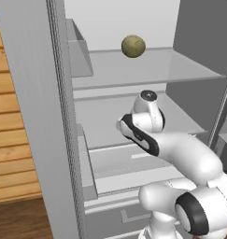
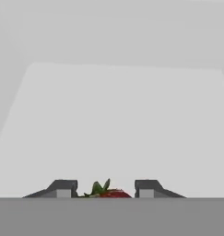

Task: Take the strawberry from the fridge and place it on top of the pancake, located on the dining counter.

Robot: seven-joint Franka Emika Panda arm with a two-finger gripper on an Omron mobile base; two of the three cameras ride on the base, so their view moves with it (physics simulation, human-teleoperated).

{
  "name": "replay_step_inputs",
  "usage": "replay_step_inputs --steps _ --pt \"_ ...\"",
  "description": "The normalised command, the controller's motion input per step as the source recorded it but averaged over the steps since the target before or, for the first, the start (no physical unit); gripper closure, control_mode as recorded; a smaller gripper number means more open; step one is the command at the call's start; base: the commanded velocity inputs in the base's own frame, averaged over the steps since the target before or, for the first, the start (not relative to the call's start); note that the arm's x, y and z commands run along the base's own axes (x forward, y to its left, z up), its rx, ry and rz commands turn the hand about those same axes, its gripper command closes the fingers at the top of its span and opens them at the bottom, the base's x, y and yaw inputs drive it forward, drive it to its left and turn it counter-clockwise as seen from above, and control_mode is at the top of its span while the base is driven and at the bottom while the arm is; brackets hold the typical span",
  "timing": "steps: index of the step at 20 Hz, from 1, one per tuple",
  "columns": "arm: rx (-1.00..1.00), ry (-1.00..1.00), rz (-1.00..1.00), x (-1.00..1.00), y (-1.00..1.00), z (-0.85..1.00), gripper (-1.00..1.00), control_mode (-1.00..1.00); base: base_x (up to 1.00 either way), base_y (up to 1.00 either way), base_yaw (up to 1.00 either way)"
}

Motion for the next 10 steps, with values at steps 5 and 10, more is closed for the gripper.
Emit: replay_step_inputs --steps 5,10 --pt "0.01 -0.08 -0.10 -0.77 -0.08 0.30 1.00 -1.00 0.00 0.00 0.00" --pt "0.08 0.02 -0.12 -0.70 -0.22 0.59 1.00 -1.00 0.00 0.00 0.00"
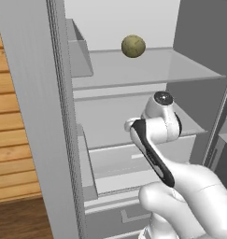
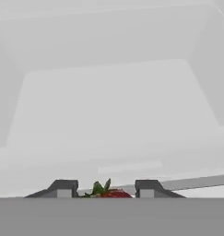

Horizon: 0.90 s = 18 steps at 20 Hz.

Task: Take the strawberry from the fridge and place it on top of the pancake, located on the dining counter.

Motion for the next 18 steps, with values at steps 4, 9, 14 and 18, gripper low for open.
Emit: replay_step_inputs --steps 4,9,14,18 --pt "0.09 0.02 -0.06 -0.94 -0.41 0.44 1.00 -1.00 0.00 0.00 0.00" --pt "0.05 0.00 0.00 -1.00 -0.34 0.13 1.00 -1.00 0.00 0.00 0.00" --pt "0.00 0.01 0.00 -0.89 -0.08 0.05 1.00 -1.00 0.00 0.00 0.00" --pt "-0.04 0.14 0.00 -0.21 0.00 0.08 1.00 -1.00 0.00 0.00 0.00"
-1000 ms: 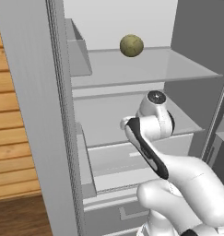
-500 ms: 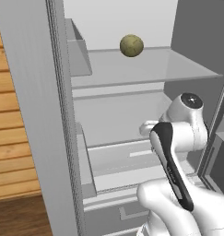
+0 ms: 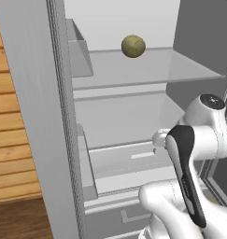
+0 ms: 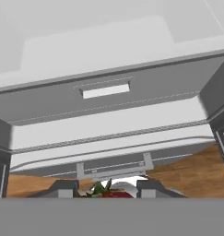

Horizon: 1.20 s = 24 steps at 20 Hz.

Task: Take the strawberry from the fridge and place it on top of the pancake, located on the dining counter.

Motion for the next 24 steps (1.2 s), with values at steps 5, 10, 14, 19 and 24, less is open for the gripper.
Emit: replay_step_inputs --steps 5,10,14,19,24 --pt "-0.08 -0.12 0.00 -0.49 0.00 -0.07 1.00 -1.00 0.00 0.00 0.00" --pt "-0.06 -0.28 0.00 -0.29 0.00 -0.19 1.00 -1.00 0.00 0.00 0.00" --pt "-0.04 -0.12 0.00 -0.04 0.00 -0.08 1.00 -1.00 0.00 0.00 0.00" --pt "-0.01 -0.04 0.00 0.00 0.00 -0.31 1.00 -1.00 0.00 0.00 0.00" --pt "0.00 0.00 0.00 0.00 0.00 -0.03 1.00 -1.00 0.00 0.00 0.00"
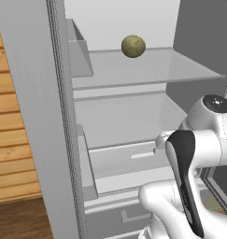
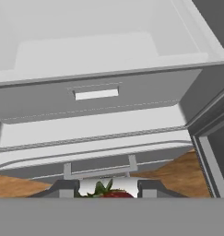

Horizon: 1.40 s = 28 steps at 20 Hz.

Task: Take the strawberry from the fridge and place it on top of the pancake, located on the dining counter.

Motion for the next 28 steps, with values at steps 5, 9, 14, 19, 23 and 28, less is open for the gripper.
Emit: replay_step_inputs --steps 5,9,14,19,23,28 --pt "0.00 0.00 0.00 0.00 0.00 0.00 1.00 -1.00 0.00 0.00 0.00" --pt "0.00 0.00 0.00 0.00 0.00 0.00 1.00 1.00 -0.08 0.00 0.01" --pt "0.00 0.00 0.00 0.00 0.00 0.00 1.00 1.00 -0.31 0.00 0.17" --pt "0.00 0.00 0.00 0.00 0.00 0.00 1.00 1.00 -0.32 -0.02 0.35" --pt "0.00 0.00 0.00 0.00 0.00 0.00 1.00 1.00 0.00 -0.01 0.59" --pt "0.00 0.00 0.00 0.00 0.00 0.00 1.00 1.00 -0.06 -0.02 0.63"
